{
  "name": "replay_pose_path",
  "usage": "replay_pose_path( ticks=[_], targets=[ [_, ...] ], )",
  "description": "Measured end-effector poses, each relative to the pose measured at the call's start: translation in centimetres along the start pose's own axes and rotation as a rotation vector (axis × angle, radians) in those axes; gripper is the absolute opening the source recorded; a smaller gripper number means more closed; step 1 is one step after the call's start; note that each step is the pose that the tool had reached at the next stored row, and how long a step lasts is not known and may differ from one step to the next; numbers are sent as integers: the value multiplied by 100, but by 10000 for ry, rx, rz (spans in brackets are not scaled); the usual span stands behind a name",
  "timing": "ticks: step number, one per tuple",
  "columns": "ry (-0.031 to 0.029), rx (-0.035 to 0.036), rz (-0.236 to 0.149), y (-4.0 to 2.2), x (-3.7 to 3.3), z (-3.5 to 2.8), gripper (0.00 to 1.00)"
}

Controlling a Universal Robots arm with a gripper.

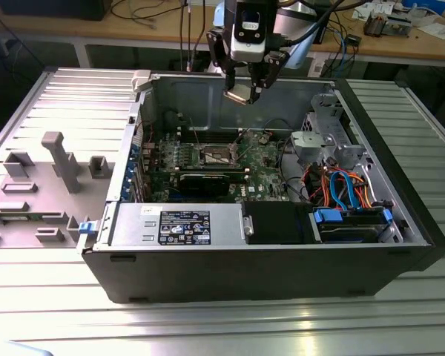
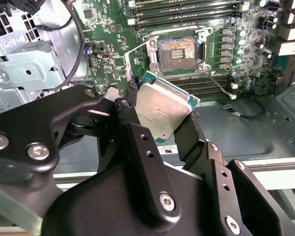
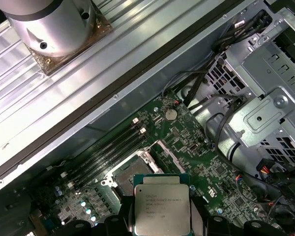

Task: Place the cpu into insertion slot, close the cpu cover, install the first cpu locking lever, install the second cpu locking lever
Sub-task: 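Place the cpu into insertion slot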

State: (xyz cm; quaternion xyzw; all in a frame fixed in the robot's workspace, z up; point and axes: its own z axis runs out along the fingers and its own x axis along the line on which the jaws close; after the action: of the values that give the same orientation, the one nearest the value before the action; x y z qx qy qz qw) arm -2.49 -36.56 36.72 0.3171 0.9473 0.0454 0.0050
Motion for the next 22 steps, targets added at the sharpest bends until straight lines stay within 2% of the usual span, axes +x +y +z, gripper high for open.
replay_pose_path(
  ticks=[7,17,19,22],
  targets=[
    [-1,0,14,0,0,0,55],
    [-94,-21,1048,0,0,4,55],
    [-106,-22,1184,0,0,5,55],
    [-106,-23,1191,-1,0,5,55]
  ],
)
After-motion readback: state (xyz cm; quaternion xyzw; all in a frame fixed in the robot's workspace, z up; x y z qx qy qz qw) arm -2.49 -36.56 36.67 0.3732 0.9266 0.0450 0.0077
